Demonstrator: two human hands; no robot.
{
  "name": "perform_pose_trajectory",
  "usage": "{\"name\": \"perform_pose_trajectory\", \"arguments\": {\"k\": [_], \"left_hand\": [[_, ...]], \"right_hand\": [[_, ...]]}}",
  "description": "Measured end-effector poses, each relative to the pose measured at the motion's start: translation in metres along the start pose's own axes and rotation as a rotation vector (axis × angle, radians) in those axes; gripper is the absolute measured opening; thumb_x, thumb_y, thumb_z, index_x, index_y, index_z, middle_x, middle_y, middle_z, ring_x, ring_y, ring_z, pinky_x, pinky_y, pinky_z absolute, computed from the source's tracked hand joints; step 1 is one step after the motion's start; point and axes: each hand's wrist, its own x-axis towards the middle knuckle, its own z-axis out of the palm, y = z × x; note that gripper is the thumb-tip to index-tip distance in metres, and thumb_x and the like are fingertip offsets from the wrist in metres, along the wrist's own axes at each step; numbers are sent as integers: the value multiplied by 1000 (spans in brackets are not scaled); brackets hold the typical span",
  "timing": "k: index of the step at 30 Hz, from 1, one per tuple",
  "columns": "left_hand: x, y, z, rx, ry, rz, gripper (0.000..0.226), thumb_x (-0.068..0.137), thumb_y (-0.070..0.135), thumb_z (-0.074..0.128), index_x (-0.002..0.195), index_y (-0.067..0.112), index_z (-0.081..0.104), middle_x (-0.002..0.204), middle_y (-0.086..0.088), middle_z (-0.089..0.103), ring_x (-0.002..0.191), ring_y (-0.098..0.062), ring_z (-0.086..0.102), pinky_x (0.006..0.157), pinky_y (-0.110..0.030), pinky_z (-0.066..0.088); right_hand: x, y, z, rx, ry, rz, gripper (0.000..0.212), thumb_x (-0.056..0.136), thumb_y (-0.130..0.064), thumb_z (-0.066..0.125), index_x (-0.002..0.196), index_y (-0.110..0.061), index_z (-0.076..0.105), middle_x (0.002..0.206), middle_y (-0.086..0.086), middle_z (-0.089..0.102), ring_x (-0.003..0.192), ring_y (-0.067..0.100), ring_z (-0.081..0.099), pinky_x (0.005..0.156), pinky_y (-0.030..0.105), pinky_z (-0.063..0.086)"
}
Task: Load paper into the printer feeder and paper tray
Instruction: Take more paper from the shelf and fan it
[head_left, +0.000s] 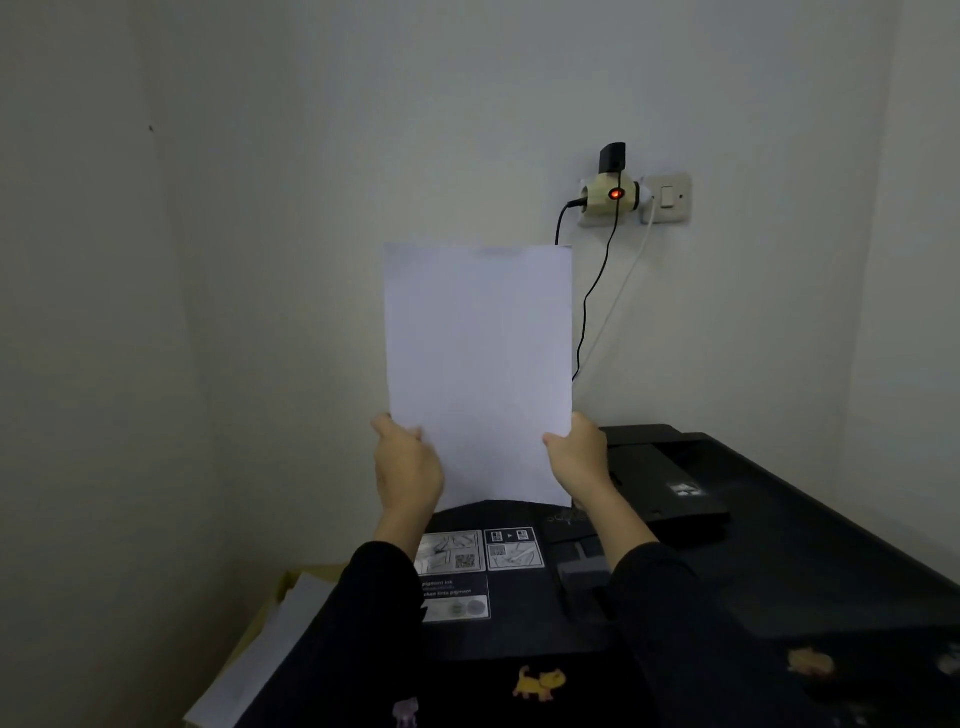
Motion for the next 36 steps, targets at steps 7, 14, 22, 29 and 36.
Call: {"name": "perform_pose_trajectory", "arguments": {"k": [7,14,22,29,36], "left_hand": [[6,22,-15,251,-47,-109,33,93,3,36,123,-7,44,123,-27,55,109,-42,55,85,-41,47],[-12,-2,-25,449,-301,-126,26,93,-1,35,93,-7,61,93,-15,61,93,-27,55,81,-34,47],[-23,-18,-18,625,-312,-224,30,95,9,41,118,2,59,129,-13,57,119,-27,54,96,-31,44],[-23,-24,-17,923,-344,-269,31,89,18,45,118,12,55,131,-9,44,122,-26,31,97,-34,35],[-41,-17,-12,812,-244,-25,51,94,32,47,134,2,37,138,-17,40,127,-32,36,101,-44,37]], "right_hand": [[-3,-7,-7,-14,4,97,28,80,6,39,61,-12,30,63,2,35,52,14,27,47,21,20],[-19,4,-6,-135,-157,338,28,86,-2,42,60,-10,36,64,2,40,51,15,34,44,20,25],[-34,10,1,-361,-261,367,21,84,-8,44,63,-10,43,68,3,47,56,16,47,42,21,33],[-42,3,-2,-589,-200,249,27,79,-6,51,59,-13,35,63,0,44,51,14,41,41,22,28],[-56,-5,-15,-664,-213,94,14,86,-13,54,99,-7,53,119,15,53,112,34,46,87,42,44]]}}
